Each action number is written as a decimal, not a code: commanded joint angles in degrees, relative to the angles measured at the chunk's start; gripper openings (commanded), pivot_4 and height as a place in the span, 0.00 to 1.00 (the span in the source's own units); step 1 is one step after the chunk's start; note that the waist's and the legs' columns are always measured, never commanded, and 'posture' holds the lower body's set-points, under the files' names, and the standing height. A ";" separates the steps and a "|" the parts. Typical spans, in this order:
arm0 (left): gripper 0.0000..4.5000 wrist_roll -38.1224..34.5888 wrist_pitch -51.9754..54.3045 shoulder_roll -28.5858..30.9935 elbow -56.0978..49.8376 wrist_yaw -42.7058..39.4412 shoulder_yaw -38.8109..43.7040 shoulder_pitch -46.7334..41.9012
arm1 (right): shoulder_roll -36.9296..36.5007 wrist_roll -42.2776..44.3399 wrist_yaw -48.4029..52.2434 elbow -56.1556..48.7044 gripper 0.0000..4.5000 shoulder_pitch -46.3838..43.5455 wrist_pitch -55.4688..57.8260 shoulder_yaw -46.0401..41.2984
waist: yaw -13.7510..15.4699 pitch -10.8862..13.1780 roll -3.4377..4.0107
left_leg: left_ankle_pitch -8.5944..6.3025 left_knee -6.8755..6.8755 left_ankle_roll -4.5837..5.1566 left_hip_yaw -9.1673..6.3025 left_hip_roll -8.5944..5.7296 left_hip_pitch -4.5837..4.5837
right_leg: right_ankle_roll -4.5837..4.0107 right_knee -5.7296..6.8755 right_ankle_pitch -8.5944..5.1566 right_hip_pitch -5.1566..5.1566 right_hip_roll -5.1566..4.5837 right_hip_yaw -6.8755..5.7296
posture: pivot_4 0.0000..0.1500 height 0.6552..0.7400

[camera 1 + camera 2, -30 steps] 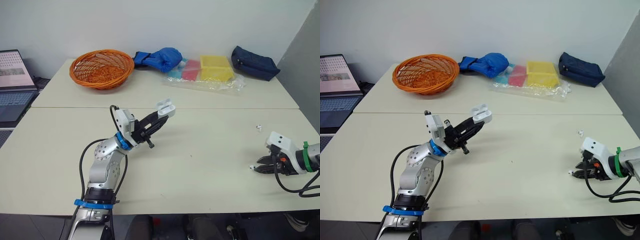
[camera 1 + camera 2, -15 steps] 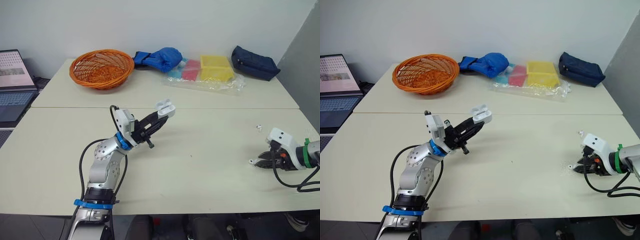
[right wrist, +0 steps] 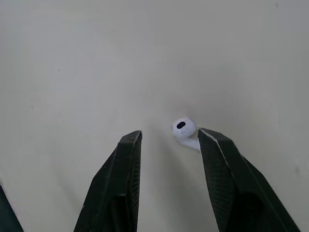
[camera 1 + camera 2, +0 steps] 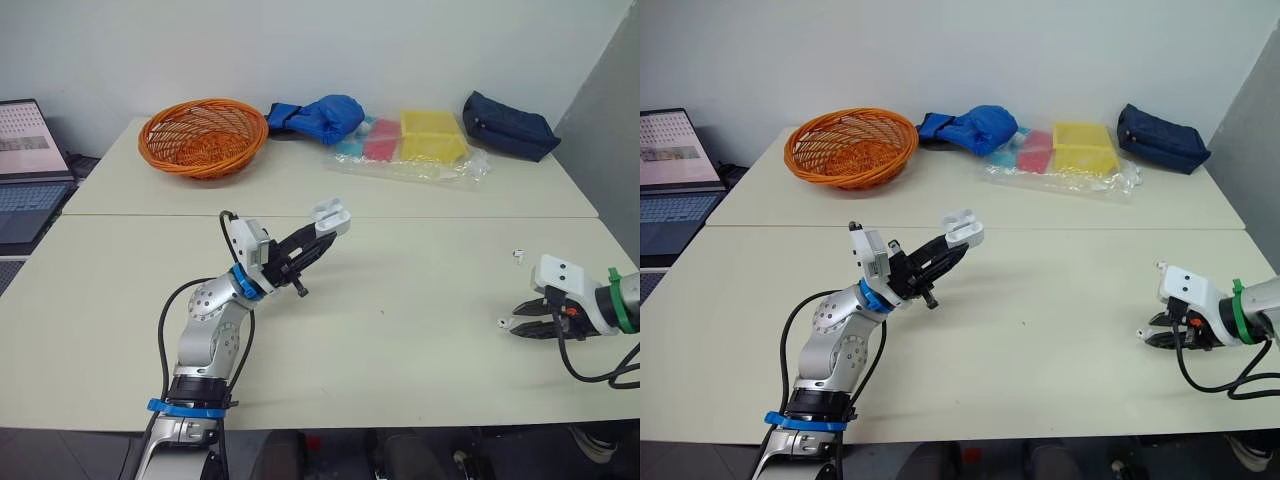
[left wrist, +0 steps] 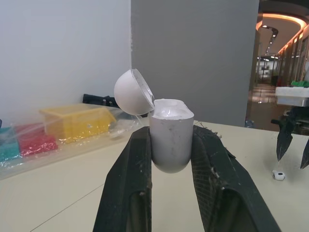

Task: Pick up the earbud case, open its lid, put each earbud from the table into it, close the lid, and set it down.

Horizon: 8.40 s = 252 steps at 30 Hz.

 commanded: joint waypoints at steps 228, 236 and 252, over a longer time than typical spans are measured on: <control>0.17 -6.11 6.47 6.64 -15.73 -0.35 2.44 9.71 | 22.37 3.34 -3.20 -15.49 0.63 1.29 -15.79 18.19 | 0.08 0.08 -0.22 | 0.00 0.06 -0.01 -0.15 0.14 -0.54 | -0.23 0.08 0.14 -0.63 0.43 0.03 | 1.00 1.00; 0.17 -6.36 7.66 7.28 -18.57 0.80 3.00 11.42 | 28.70 -2.10 -1.57 -9.51 0.63 -0.65 -20.90 23.42 | 0.14 0.08 -0.23 | 0.00 0.08 -0.01 -0.14 0.14 -0.54 | -0.23 0.12 0.15 -0.62 0.40 0.06 | 1.00 1.00; 0.17 -5.14 6.77 5.60 -16.86 2.47 1.74 9.85 | 30.29 -3.82 1.91 -2.71 0.04 -2.70 -21.47 23.16 | 0.14 0.07 -0.23 | 0.01 0.19 -0.01 -0.14 0.12 -0.37 | -0.25 0.30 0.16 -0.51 0.41 0.08 | 1.00 1.00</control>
